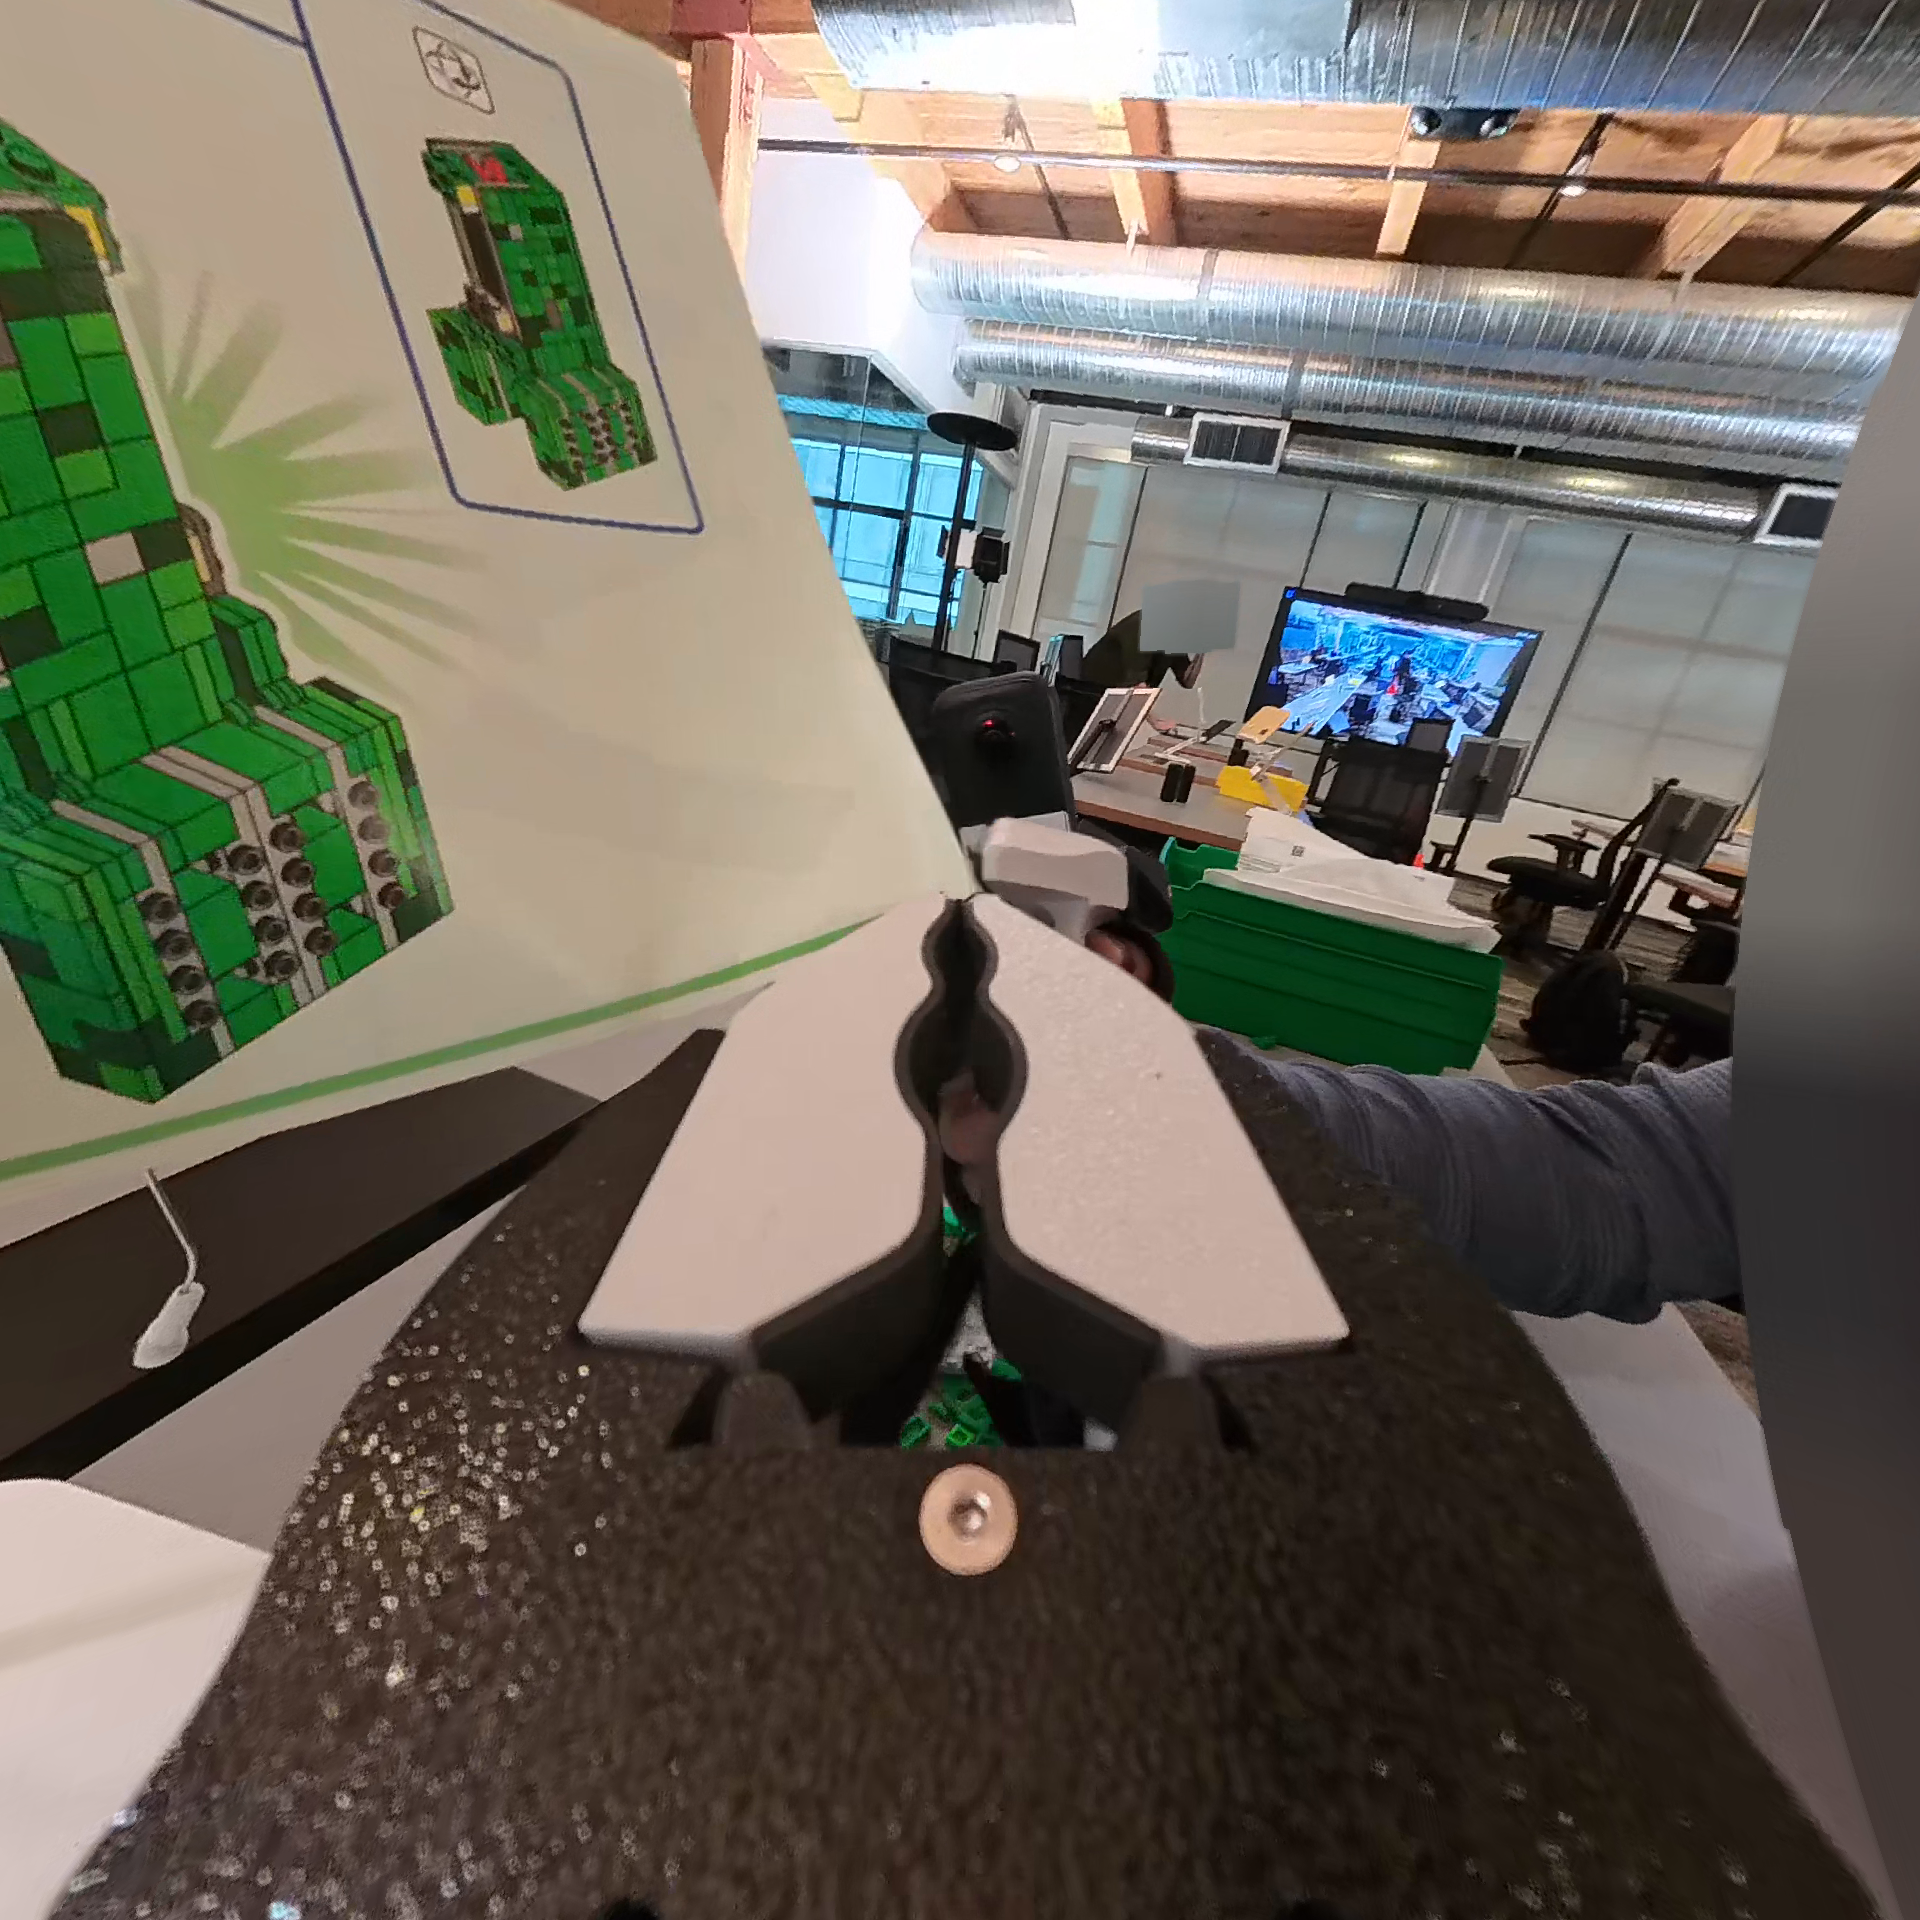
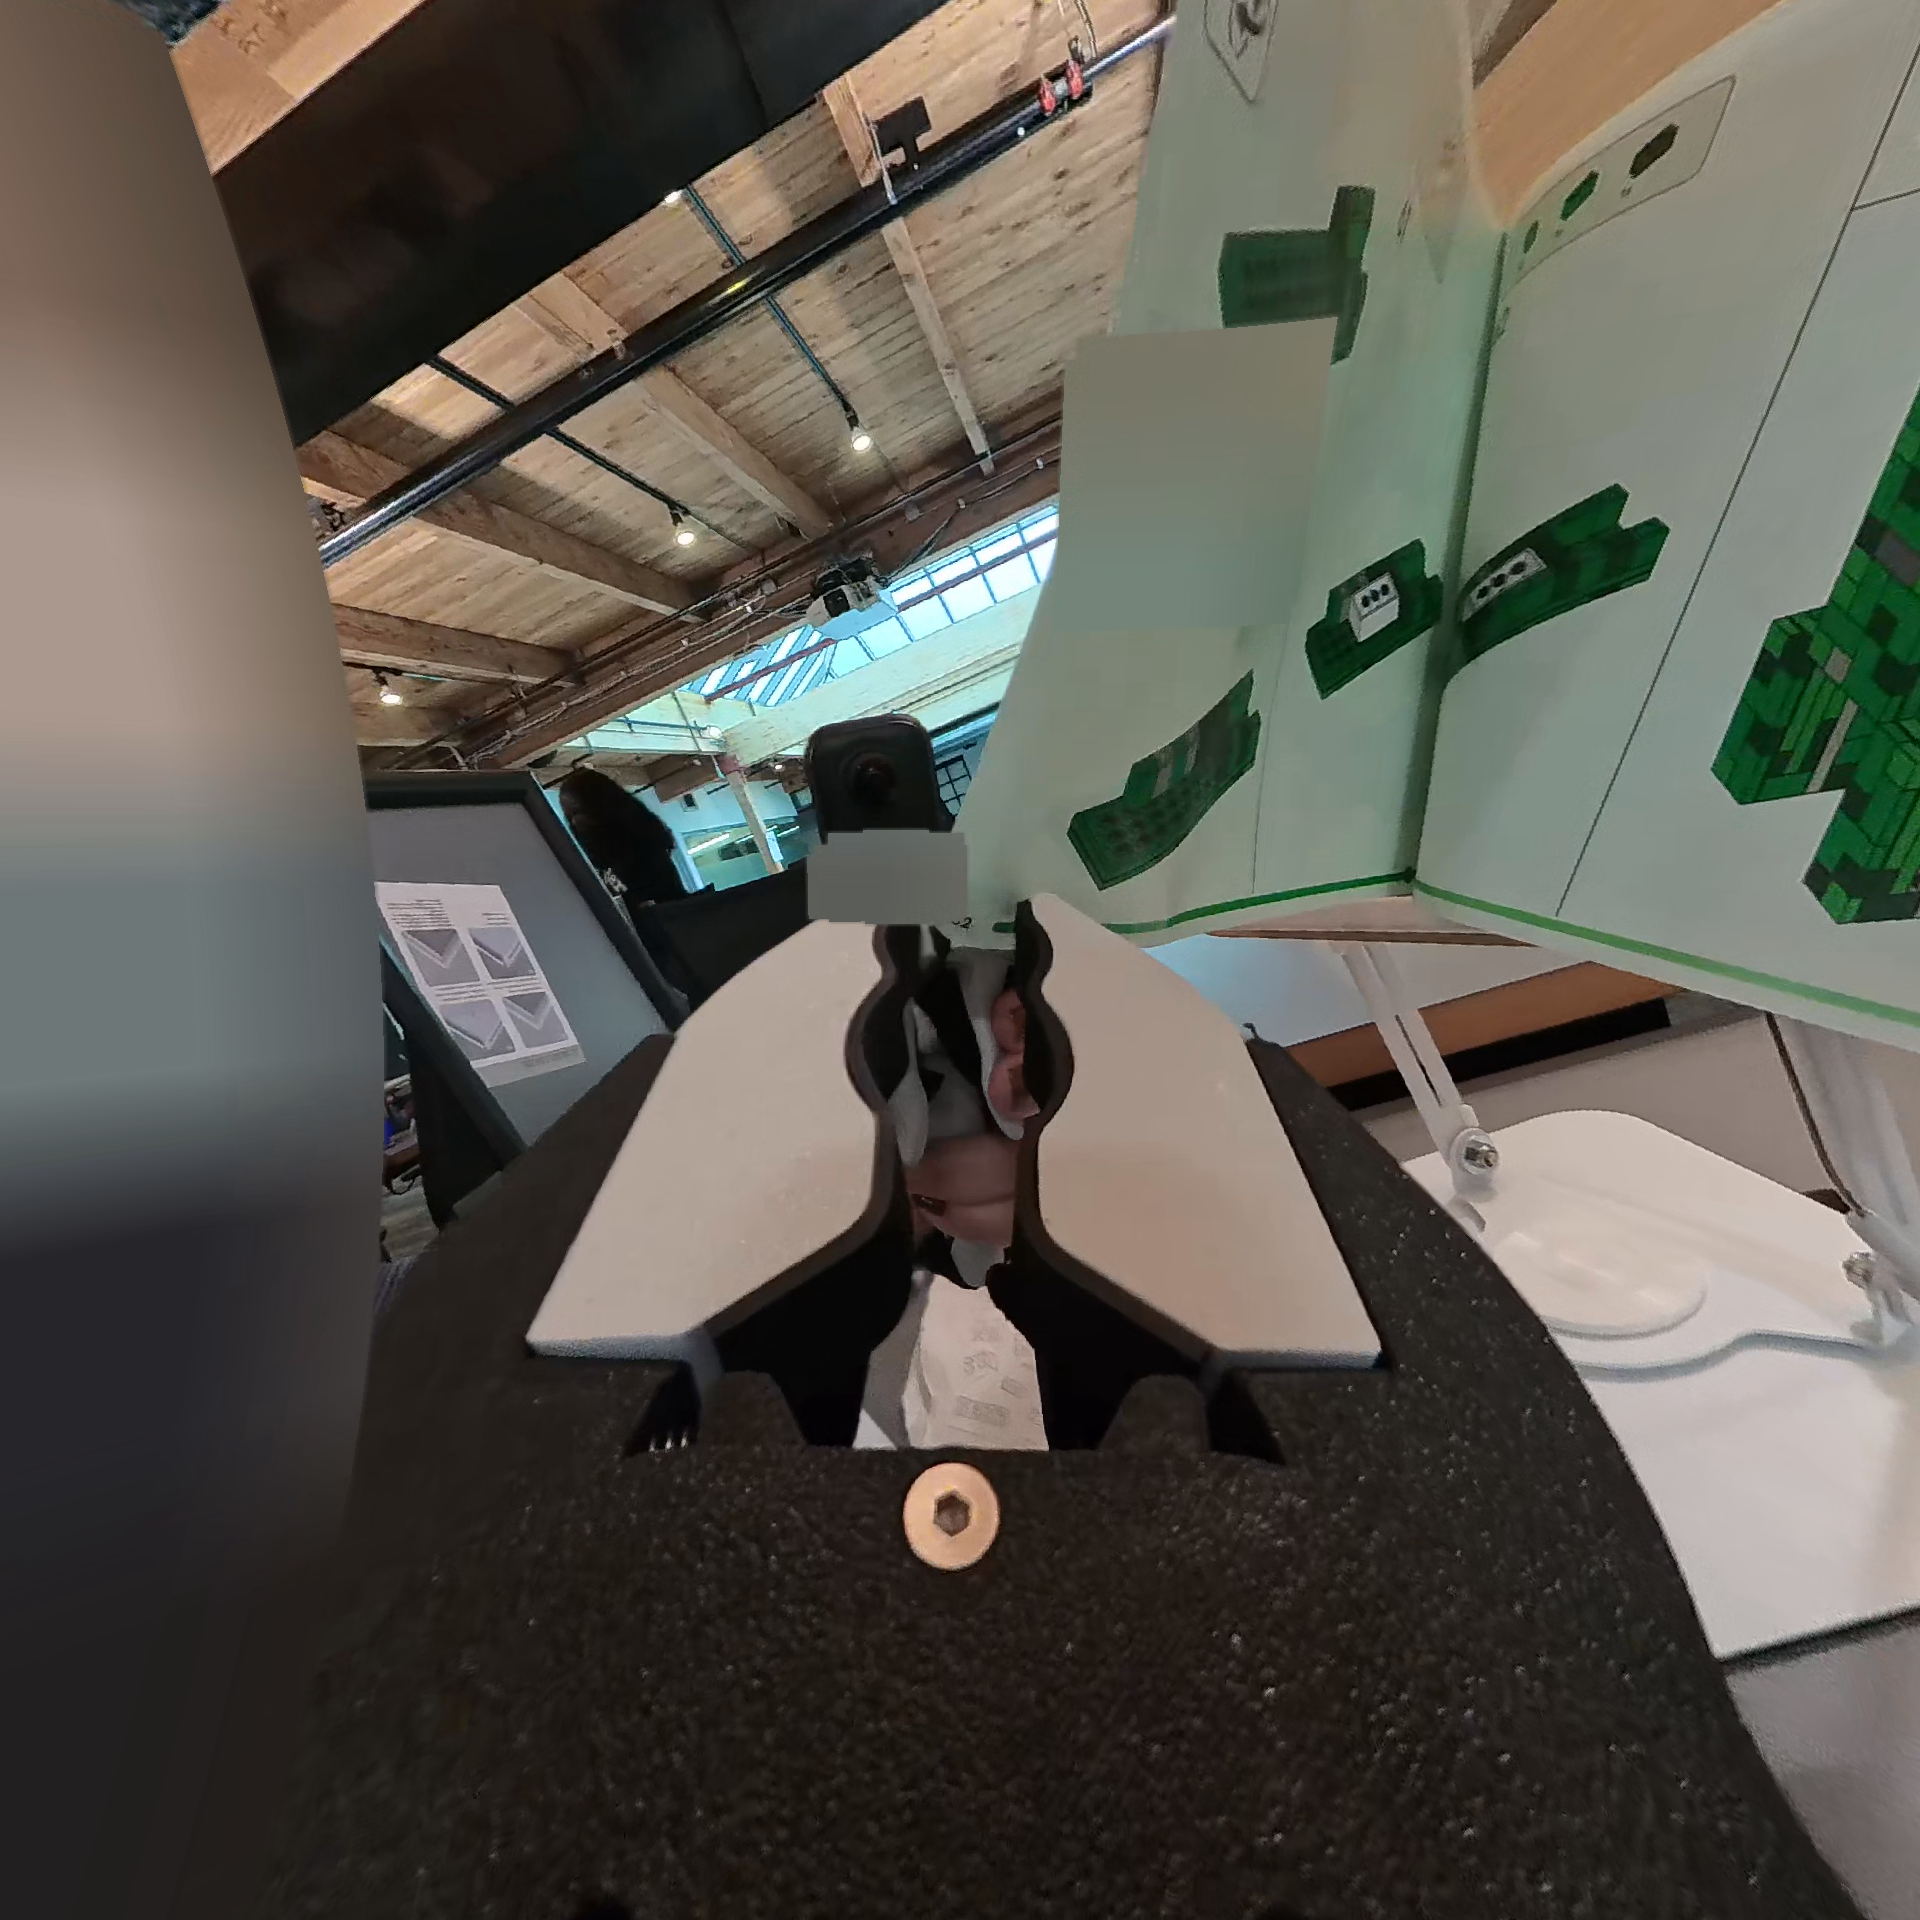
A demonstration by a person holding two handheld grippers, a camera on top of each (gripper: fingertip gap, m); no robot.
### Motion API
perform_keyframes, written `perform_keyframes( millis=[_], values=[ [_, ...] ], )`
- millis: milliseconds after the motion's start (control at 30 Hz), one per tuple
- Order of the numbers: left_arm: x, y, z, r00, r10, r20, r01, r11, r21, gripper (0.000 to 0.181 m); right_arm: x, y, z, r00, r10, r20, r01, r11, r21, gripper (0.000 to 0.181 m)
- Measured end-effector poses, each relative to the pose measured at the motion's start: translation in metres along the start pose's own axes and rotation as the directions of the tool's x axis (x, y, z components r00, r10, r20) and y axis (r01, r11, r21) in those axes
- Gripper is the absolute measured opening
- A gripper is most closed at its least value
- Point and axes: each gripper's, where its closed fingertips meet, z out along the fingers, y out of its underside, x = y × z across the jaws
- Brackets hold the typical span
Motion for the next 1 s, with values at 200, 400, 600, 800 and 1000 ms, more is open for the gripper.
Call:
perform_keyframes(
  millis=[200,400,600,800,1000],
  values=[
    [0.001,0.003,0.001,1.0,0.013,0.001,-0.013,1.0,-0.018,0.0,0.003,0.002,0.0,0.999,-0.037,-0.029,0.037,0.999,-0.002,0.013],
    [0.005,0.0,0.0,1.0,0.014,-0.019,-0.014,1.0,-0.018,0.0,0.009,-0.003,-0.007,0.994,-0.082,-0.076,0.084,0.996,0.018,0.001],
    [0.005,0.002,0.0,0.999,0.033,-0.01,-0.034,0.999,-0.021,0.0,0.01,-0.003,-0.008,0.991,-0.096,-0.092,0.098,0.995,0.017,0.0],
    [-0.008,-0.011,-0.009,0.978,0.121,0.171,-0.124,0.992,0.008,0.0,0.012,0.003,-0.007,0.947,-0.271,-0.175,0.263,0.962,-0.068,0.0],
    [0.0,-0.016,-0.009,0.947,0.233,0.223,-0.22,0.972,-0.081,0.0,0.008,0.009,-0.002,0.786,-0.574,-0.232,0.524,0.816,-0.245,0.0]
  ],
)
